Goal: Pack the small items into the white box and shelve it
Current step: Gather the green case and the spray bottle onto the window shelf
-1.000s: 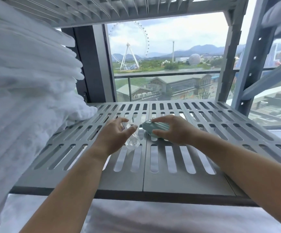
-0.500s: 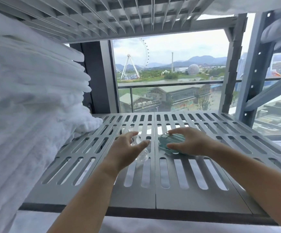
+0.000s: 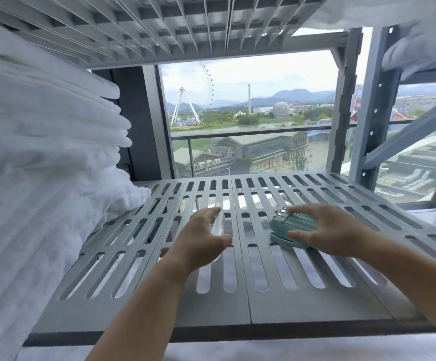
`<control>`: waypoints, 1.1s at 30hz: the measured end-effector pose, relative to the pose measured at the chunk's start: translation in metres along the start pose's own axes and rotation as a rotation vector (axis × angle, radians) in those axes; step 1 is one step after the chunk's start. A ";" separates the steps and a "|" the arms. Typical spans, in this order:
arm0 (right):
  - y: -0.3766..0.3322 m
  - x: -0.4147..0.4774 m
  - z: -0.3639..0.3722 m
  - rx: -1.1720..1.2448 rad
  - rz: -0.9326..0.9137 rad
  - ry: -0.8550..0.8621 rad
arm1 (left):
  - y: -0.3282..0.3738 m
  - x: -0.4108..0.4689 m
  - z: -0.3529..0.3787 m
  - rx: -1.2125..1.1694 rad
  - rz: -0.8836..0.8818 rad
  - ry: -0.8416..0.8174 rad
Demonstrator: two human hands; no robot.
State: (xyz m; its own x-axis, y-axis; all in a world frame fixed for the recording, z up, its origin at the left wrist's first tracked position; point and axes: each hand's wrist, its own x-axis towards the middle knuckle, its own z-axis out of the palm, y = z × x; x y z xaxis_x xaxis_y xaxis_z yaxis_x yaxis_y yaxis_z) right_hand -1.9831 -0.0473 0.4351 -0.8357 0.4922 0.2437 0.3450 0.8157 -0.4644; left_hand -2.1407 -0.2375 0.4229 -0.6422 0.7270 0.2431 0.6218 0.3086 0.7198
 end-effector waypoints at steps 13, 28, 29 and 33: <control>0.000 -0.047 -0.020 0.151 -0.002 0.131 | 0.039 -0.030 0.005 -0.316 0.044 -0.019; 0.108 -0.326 -0.080 0.347 0.334 0.542 | 0.186 -0.177 0.204 -0.622 0.239 -0.096; 0.120 -0.348 -0.080 0.350 0.385 0.535 | 0.195 -0.190 0.224 -0.637 0.223 -0.119; 0.157 -0.439 -0.083 0.330 0.555 0.558 | 0.234 -0.246 0.306 -0.703 0.146 -0.278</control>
State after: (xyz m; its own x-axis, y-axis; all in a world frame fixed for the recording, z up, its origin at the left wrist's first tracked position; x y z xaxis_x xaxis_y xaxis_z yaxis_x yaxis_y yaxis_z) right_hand -1.5264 -0.1099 0.3261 -0.2200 0.9426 0.2511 0.4281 0.3246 -0.8434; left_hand -1.6999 -0.1567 0.3327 -0.3819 0.8863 0.2619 0.2005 -0.1972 0.9596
